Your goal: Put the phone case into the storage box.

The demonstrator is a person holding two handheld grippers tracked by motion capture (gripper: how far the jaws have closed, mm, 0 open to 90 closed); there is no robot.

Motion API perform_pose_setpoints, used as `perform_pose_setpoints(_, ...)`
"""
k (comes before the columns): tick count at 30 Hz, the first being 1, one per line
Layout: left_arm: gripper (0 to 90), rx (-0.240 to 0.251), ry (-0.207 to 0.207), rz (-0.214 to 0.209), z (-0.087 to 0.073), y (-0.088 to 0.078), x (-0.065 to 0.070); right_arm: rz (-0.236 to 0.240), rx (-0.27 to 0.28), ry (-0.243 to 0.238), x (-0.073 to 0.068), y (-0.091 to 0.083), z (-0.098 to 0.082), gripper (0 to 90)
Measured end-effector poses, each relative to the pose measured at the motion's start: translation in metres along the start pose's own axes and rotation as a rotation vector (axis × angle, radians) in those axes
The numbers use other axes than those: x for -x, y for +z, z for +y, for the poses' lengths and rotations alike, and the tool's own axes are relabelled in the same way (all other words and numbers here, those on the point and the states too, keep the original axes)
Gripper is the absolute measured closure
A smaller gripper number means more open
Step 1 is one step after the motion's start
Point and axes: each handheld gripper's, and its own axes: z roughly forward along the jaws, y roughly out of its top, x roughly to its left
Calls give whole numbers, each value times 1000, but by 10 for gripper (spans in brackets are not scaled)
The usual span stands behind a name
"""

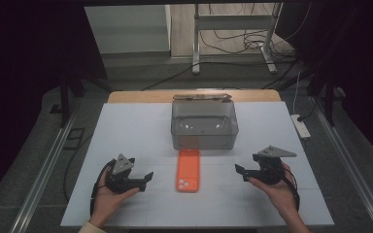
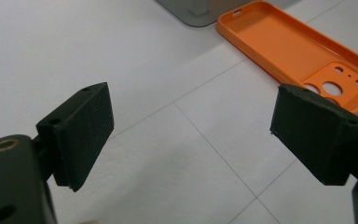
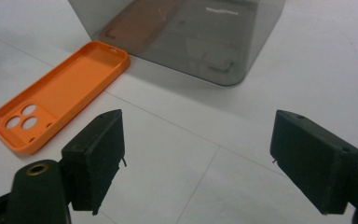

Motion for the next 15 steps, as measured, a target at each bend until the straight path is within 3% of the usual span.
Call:
perform_pose_setpoints(10, 132, 6, 22, 1, 1, 0, 4, -27, 9, 0, -6, -1, 20, 193)
perform_pose_setpoints(15, 132, 0, 15, 2, 0, 1, 4, -12, 35, 2, -10, -1, 30, 189)
